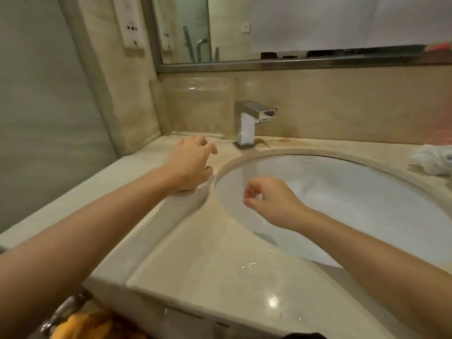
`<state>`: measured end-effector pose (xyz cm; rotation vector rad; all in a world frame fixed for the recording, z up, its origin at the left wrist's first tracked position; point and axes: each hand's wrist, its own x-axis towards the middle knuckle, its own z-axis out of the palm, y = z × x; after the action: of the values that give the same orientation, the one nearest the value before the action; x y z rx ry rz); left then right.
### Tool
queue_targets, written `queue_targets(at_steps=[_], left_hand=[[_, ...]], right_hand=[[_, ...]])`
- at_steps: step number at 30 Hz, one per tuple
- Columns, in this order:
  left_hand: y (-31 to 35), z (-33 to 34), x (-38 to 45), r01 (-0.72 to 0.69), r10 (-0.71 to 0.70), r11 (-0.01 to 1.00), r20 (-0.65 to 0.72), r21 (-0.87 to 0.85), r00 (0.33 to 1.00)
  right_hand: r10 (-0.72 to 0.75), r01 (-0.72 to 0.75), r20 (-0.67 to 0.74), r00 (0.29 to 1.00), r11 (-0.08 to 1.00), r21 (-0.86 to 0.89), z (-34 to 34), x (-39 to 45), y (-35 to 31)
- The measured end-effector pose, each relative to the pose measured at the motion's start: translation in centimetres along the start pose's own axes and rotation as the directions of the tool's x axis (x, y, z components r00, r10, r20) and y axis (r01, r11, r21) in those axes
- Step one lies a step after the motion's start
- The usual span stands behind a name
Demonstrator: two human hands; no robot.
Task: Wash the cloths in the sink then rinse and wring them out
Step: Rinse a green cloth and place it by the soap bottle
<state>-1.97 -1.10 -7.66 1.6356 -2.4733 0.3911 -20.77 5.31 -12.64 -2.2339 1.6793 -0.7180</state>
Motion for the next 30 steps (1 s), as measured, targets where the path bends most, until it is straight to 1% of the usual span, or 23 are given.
queue_targets(at_steps=[2,4,5,6,8,9,10,11,12,13,14,15,16,17,18,19,20,21,23,24,25,28,30], left_hand=[[-1.8,0.4,-0.7,0.205,-0.205,0.979,0.005,0.021,0.979],[-3.0,0.9,-1.2,0.392,-0.387,0.919,0.098,-0.042,0.917],[-3.5,1.2,-1.3,0.454,-0.439,0.887,0.15,-0.087,0.886],[-3.8,1.4,-1.3,0.489,-0.463,0.863,0.189,-0.128,0.866],[-3.7,1.6,-1.2,0.491,-0.458,0.85,0.195,-0.188,0.867],[-3.3,1.7,-0.9,0.474,-0.446,0.848,0.163,-0.238,0.88],[-2.7,1.6,-0.6,0.445,-0.434,0.835,0.112,-0.323,0.894],[-1.9,1.6,0.1,0.412,-0.427,0.797,0.071,-0.443,0.901],[-0.9,1.4,0.8,0.378,-0.43,0.721,0.053,-0.581,0.901],[0.2,1.3,1.9,0.357,-0.442,0.604,0.073,-0.712,0.894],[1.4,1.3,3.0,0.356,-0.45,0.45,0.137,-0.819,0.882],[2.5,1.4,4.1,0.37,-0.441,0.271,0.227,-0.888,0.868],[3.5,1.6,5.3,0.397,-0.412,0.079,0.333,-0.915,0.848],[4.6,2.0,6.5,0.433,-0.362,-0.102,0.439,-0.895,0.822],[5.6,2.4,7.4,0.467,-0.302,-0.245,0.525,-0.85,0.796],[6.5,3.1,8.3,0.484,-0.24,-0.365,0.583,-0.795,0.777],[7.4,3.8,9.0,0.49,-0.192,-0.456,0.619,-0.743,0.761],[8.4,4.5,9.8,0.484,-0.155,-0.536,0.645,-0.692,0.749],[9.5,5.7,10.3,0.471,-0.116,-0.656,0.695,-0.59,0.71],[9.7,6.2,10.5,0.469,-0.088,-0.703,0.721,-0.534,0.688],[9.7,6.6,10.8,0.46,-0.062,-0.74,0.731,-0.491,0.68],[8.8,7.7,11.7,0.431,0.004,-0.788,0.697,-0.439,0.717],[8.3,8.0,11.9,0.415,0.046,-0.831,0.698,-0.37,0.715]], right_hand=[[0.018,-0.019,0.004,1.0,0.996,0.09,1.4,1.2,-1.1],[0.041,-0.041,0.007,0.999,0.988,0.148,2.1,2.0,-1.7],[0.045,-0.046,0.005,0.999,0.986,0.158,2.3,2.4,-1.8],[0.048,-0.047,0.0,0.999,0.986,0.161,2.3,2.7,-1.8],[0.054,-0.052,-0.008,0.999,0.987,0.152,2.0,2.9,-1.4],[0.06,-0.057,-0.013,0.998,0.987,0.152,1.9,3.0,-1.0],[0.071,-0.067,-0.021,0.997,0.985,0.162,1.8,3.0,-0.6],[0.087,-0.079,-0.035,0.996,0.981,0.179,1.7,2.9,-0.1],[0.112,-0.099,-0.052,0.992,0.974,0.203,1.6,2.9,0.4],[0.147,-0.127,-0.07,0.987,0.964,0.232,1.5,2.9,1.0],[0.188,-0.159,-0.088,0.978,0.951,0.265,1.3,3.0,1.5],[0.229,-0.189,-0.102,0.968,0.935,0.3,1.1,3.1,1.9],[0.269,-0.217,-0.117,0.956,0.918,0.333,0.9,3.2,2.3],[0.304,-0.241,-0.136,0.943,0.905,0.351,0.6,3.4,2.7],[0.33,-0.261,-0.161,0.93,0.902,0.344,0.2,3.6,3.0],[0.336,-0.274,-0.189,0.923,0.917,0.291,-0.3,4.0,3.3],[0.317,-0.282,-0.213,0.924,0.943,0.178,-0.7,4.4,3.6],[0.279,-0.283,-0.222,0.934,0.959,0.016,-1.3,5.0,4.1],[0.186,-0.241,-0.212,0.959,0.931,-0.273,-2.6,6.4,4.7],[0.154,-0.223,-0.205,0.967,0.899,-0.376,-3.3,7.3,4.9],[0.13,-0.212,-0.199,0.971,0.856,-0.471,-4.0,8.4,5.2],[0.038,-0.146,-0.162,0.986,0.67,-0.728,-5.7,11.6,5.8],[0.001,-0.097,-0.114,0.994,0.533,-0.841,-6.2,13.4,6.4]])
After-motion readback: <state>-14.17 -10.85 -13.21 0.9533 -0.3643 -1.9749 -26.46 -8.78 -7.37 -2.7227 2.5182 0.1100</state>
